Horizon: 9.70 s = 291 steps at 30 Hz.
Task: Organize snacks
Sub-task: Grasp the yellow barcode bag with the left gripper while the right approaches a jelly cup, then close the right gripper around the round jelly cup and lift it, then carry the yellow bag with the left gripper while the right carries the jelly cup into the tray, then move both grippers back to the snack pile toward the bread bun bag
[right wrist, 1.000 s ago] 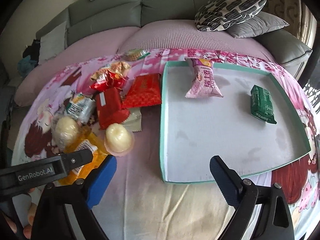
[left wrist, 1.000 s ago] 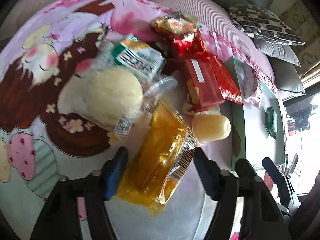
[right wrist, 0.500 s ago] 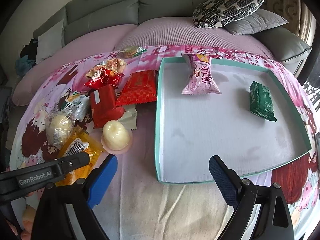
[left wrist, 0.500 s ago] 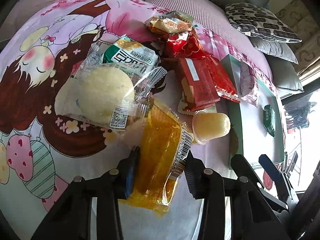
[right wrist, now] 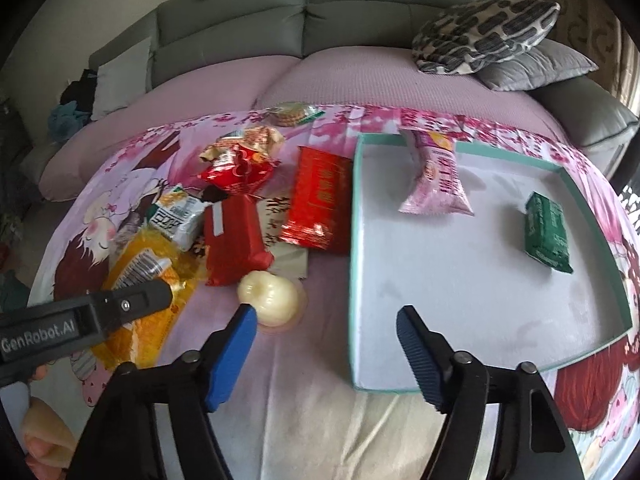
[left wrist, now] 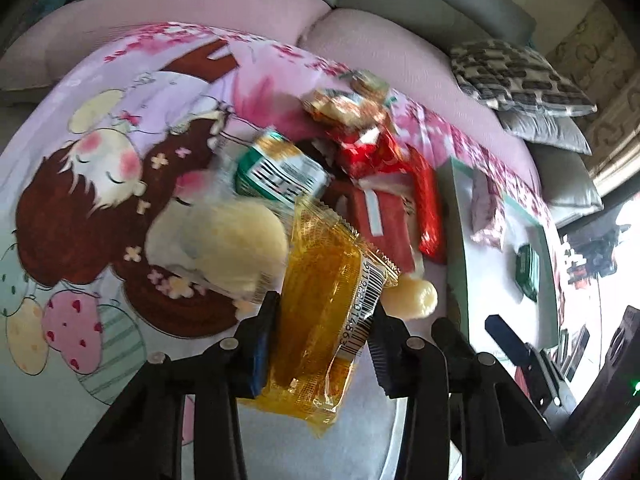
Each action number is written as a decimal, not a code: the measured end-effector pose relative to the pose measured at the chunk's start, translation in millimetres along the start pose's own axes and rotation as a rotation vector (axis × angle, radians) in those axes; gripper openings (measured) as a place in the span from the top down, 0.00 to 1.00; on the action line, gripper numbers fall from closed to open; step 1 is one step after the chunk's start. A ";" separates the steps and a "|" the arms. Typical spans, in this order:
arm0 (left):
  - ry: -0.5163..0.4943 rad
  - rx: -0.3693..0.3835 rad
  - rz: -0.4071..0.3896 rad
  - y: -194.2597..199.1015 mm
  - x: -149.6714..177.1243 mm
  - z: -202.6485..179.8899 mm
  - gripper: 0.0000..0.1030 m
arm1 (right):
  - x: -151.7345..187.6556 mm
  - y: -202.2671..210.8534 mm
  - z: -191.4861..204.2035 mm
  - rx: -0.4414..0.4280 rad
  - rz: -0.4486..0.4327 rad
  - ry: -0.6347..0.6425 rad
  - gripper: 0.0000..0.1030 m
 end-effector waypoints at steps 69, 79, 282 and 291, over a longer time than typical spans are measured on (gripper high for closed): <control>0.019 -0.019 -0.114 17.4 -28.6 2.6 0.58 | -14.8 -10.2 25.0 -0.060 -0.008 0.071 0.81; 0.048 -0.037 -0.090 13.2 -24.9 12.6 0.58 | -13.4 -9.3 26.6 -0.091 -0.018 0.067 0.72; 0.192 -0.167 -0.013 -22.9 -51.4 75.8 0.31 | -49.4 -43.6 65.1 -0.039 -0.007 0.126 0.03; 0.214 -0.189 -0.012 -19.1 -51.1 88.5 0.31 | -44.2 -64.7 79.0 0.036 0.051 0.229 0.36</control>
Point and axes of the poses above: each gripper's, at about its wrist camera, not at the fingertips, and y roughly against the way its jaws point, z to its left, x to its underside, the point moved 10 cm from there along -y, roughly the way its jaws point, and after that the axes turned 7 degrees about y, right-handed, at the moved point
